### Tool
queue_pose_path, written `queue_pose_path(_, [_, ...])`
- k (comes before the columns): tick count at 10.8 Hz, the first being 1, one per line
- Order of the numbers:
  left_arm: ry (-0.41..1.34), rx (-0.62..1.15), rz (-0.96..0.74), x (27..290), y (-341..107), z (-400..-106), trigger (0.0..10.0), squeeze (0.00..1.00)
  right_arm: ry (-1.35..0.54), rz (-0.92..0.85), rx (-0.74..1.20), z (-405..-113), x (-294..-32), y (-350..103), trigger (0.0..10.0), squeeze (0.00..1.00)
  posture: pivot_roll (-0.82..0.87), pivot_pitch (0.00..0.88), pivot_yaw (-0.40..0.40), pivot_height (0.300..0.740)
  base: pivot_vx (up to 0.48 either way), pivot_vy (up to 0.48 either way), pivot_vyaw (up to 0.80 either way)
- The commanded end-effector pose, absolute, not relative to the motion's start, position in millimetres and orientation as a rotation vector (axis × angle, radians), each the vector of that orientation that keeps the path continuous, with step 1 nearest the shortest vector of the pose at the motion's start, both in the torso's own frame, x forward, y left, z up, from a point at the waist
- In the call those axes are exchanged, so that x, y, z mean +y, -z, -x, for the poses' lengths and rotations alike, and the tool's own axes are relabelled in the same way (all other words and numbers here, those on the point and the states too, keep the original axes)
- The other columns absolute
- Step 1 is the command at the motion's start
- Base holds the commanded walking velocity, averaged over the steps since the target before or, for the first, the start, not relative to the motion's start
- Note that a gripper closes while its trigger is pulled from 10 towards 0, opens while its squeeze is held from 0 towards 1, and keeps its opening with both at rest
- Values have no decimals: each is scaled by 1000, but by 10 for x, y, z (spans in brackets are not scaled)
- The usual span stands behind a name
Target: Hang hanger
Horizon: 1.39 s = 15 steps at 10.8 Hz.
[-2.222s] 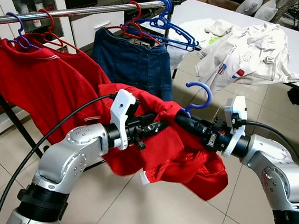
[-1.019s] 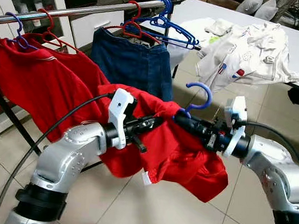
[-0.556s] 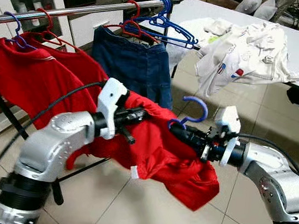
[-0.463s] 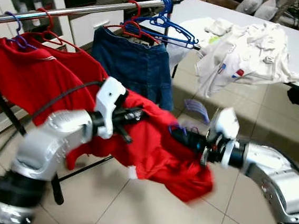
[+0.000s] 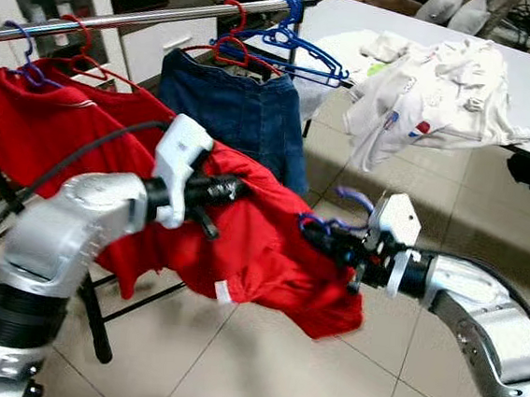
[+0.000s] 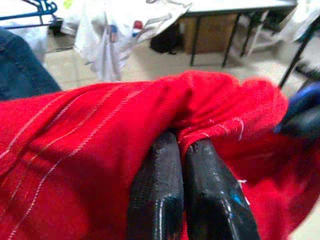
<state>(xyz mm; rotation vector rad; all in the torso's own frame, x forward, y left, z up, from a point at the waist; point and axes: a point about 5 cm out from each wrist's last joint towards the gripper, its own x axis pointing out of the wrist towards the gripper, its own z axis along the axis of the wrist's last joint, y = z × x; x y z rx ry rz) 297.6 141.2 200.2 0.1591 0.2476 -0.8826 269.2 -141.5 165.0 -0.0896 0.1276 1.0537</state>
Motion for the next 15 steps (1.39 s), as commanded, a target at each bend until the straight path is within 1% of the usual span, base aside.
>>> queue_pose_path(1, [873,254,-205,1333,-1916,-2965,0,0,-1051,70,36,-2713,-1400,-1881,10000,0,57,41,2,740,0,0,0])
queue_pose_path(2, [893,246,-161,1146,-1832,-2910,0,0,-1027,18,6,-2742,-1355,-1972,10000,0,52,43,-1,740,0,0,0])
queue_pose_path(3, [888,214,-151,1077,-1832,-2887,0,0,-1005,6,14,-2752,-1356,-1952,10000,0,53,43,-7,740,0,0,0])
queue_pose_path(4, [865,184,-151,1069,-1851,-2894,0,0,-992,4,24,-2758,-1364,-1929,10000,0,53,42,-9,740,0,0,0])
queue_pose_path(5, [804,131,-170,1122,-1908,-2907,902,0,-976,-6,39,-2762,-1384,-1911,10000,0,55,41,-11,740,0,0,0])
queue_pose_path(6, [785,116,-151,1156,-1936,-2881,10000,0,-966,-24,41,-2764,-1391,-1918,10000,0,57,42,-12,740,0,0,0])
queue_pose_path(7, [793,114,-146,1165,-1940,-2836,10000,1000,-959,-31,43,-2767,-1397,-1922,10000,0,59,42,-12,740,0,0,0])
queue_pose_path(10, [798,99,-173,1169,-1836,-2617,10000,1000,-934,-51,45,-2801,-1423,-1915,10000,0,61,45,-13,740,0,0,0])
queue_pose_path(11, [800,72,-184,1131,-1828,-2569,10000,1000,-933,-56,47,-2803,-1426,-1916,10000,0,61,45,-16,740,0,0,0])
queue_pose_path(13, [768,11,-209,1063,-1841,-2539,10000,1000,-934,-67,48,-2806,-1422,-1919,10000,0,60,46,-18,740,0,0,0])
queue_pose_path(14, [708,-14,-273,1044,-1802,-2569,10000,1000,-941,-77,47,-2800,-1410,-1925,10000,0,59,46,-19,740,0,0,0])
queue_pose_path(15, [662,-20,-267,1038,-1788,-2616,10000,1000,-946,-79,48,-2801,-1407,-1927,10000,0,55,44,-22,740,0,0,0])
